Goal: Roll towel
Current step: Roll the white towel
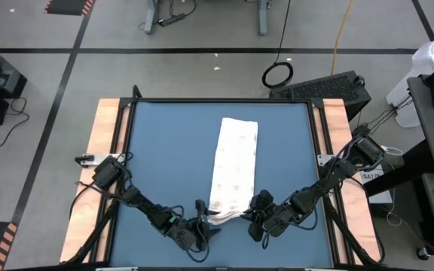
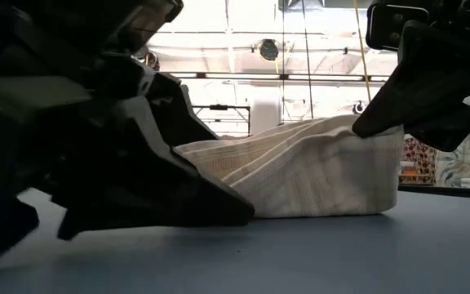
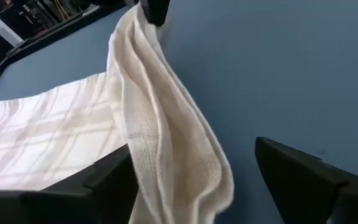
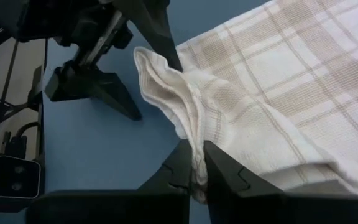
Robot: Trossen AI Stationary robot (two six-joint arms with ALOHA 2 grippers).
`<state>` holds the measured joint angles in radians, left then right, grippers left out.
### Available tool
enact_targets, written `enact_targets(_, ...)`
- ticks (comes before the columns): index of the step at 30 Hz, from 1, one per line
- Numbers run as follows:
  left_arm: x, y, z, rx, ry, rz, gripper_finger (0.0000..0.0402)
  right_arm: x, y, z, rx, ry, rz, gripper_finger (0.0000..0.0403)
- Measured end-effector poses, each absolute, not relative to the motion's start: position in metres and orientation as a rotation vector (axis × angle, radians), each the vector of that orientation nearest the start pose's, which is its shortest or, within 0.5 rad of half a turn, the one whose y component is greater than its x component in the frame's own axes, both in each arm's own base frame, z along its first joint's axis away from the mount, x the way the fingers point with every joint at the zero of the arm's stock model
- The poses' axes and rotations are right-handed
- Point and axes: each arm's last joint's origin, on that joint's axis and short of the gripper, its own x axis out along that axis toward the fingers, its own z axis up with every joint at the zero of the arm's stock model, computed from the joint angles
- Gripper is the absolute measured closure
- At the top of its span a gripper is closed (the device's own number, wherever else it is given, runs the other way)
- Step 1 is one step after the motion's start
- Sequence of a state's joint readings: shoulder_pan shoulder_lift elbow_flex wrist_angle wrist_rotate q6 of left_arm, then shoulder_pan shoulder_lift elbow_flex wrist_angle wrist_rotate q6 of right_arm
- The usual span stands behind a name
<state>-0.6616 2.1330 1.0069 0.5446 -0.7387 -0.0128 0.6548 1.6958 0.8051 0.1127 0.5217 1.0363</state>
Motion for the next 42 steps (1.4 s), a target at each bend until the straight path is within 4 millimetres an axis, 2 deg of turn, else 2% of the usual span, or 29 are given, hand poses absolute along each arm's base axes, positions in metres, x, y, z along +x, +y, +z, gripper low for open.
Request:
enact_targets(3, 0.325, -0.225, 0.082, 0.359, 0.444, 0.085, 0.0132, 0.262, 0.183, 0.147, 0.572, 0.629, -0.214, 0.0387)
enact_targets(5, 0.325, -0.225, 0.082, 0.362, 0.443, 0.092, 0.0172, 0.262, 0.183, 0.147, 0.576, 0.629, -0.215, 0.0387)
enact_targets(8, 0.325, -0.224, 0.083, 0.359, 0.439, 0.106, 0.0251, 0.262, 0.183, 0.147, 0.574, 0.632, -0.217, 0.0387)
enact_targets(12, 0.327, -0.224, 0.091, 0.268, 0.424, 0.105, 0.037, 0.261, 0.183, 0.146, 0.559, 0.643, -0.218, 0.0386)
enact_targets(13, 0.327, -0.223, 0.094, 0.245, 0.421, 0.102, 0.0383, 0.261, 0.184, 0.146, 0.548, 0.645, -0.213, 0.0384)
enact_targets(17, 0.332, -0.215, 0.106, 0.14, 0.419, 0.103, 0.0378, 0.257, 0.189, 0.146, 0.46, 0.654, -0.169, 0.0361)
enact_targets(21, 0.338, -0.199, 0.119, -0.039, 0.481, 0.063, 0.0384, 0.248, 0.197, 0.151, 0.358, 0.662, -0.098, 0.0316)
enact_targets(27, 0.348, -0.174, 0.123, -0.248, 0.576, 0.026, 0.0392, 0.223, 0.209, 0.161, 0.168, 0.668, -0.065, 0.0239)
enact_targets(31, 0.357, -0.155, 0.121, -0.358, 0.613, 0.047, 0.0389, 0.213, 0.225, 0.163, 0.011, 0.603, 0.017, 0.0209)
enact_targets(36, 0.363, -0.137, 0.119, -0.446, 0.636, 0.099, 0.0388, 0.218, 0.241, 0.142, -0.076, 0.561, 0.081, 0.0203)
enact_targets(42, 0.366, -0.128, 0.119, -0.518, 0.655, 0.099, 0.0387, 0.229, 0.234, 0.112, -0.136, 0.604, 0.002, 0.0202)
